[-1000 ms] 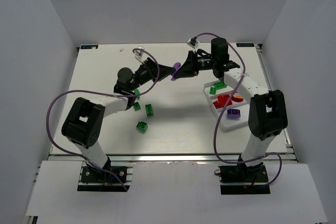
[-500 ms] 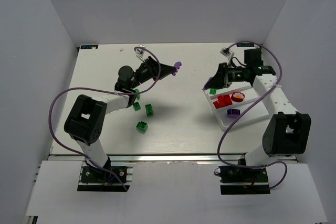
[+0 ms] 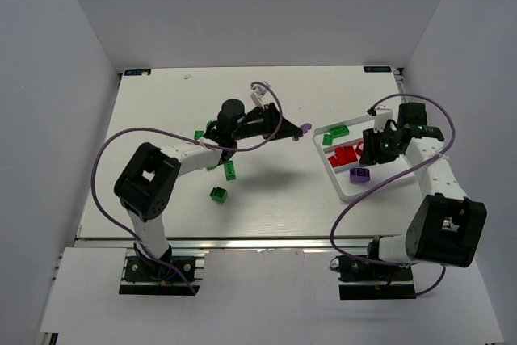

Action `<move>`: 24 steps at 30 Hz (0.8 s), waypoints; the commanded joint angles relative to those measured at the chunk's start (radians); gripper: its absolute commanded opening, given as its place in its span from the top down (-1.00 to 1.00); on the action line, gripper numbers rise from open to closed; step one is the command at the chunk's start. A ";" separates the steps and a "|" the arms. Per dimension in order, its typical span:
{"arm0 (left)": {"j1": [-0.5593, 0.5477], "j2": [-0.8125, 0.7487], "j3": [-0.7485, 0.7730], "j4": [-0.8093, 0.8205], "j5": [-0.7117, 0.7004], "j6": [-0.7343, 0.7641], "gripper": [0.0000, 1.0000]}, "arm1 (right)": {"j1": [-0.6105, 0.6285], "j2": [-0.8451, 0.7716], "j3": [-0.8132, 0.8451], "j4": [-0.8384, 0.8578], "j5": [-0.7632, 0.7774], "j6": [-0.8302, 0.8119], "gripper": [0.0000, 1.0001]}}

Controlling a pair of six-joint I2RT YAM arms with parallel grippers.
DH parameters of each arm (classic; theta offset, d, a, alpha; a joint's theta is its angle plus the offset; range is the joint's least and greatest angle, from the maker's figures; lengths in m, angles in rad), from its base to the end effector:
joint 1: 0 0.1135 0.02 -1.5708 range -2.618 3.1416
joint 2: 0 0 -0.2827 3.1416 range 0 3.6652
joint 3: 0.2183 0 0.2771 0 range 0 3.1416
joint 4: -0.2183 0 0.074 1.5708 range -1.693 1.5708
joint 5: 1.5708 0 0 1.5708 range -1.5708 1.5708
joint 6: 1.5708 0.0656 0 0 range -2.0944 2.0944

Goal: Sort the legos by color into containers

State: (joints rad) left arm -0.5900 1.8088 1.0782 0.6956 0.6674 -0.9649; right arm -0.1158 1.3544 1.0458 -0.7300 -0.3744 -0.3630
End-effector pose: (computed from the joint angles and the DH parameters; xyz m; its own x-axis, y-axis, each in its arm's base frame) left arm 0.3543 -0.2861 0.2480 -0.7983 -0.2425 -0.5513 0.5177 0.1917 -0.8338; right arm 0.3045 -0.0113 0.2482 -0.7729 -0.2428 -0.5863 -0.3757 0.9197 0.1144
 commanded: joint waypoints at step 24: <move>-0.234 0.216 0.310 -0.403 0.001 0.230 0.75 | -0.099 0.055 0.006 0.049 0.091 -0.143 -0.73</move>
State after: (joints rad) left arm -0.8089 2.0106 1.3193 0.3351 0.6594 -0.7696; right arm -0.1799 1.4338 0.9897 -0.6537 -0.1772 -0.4820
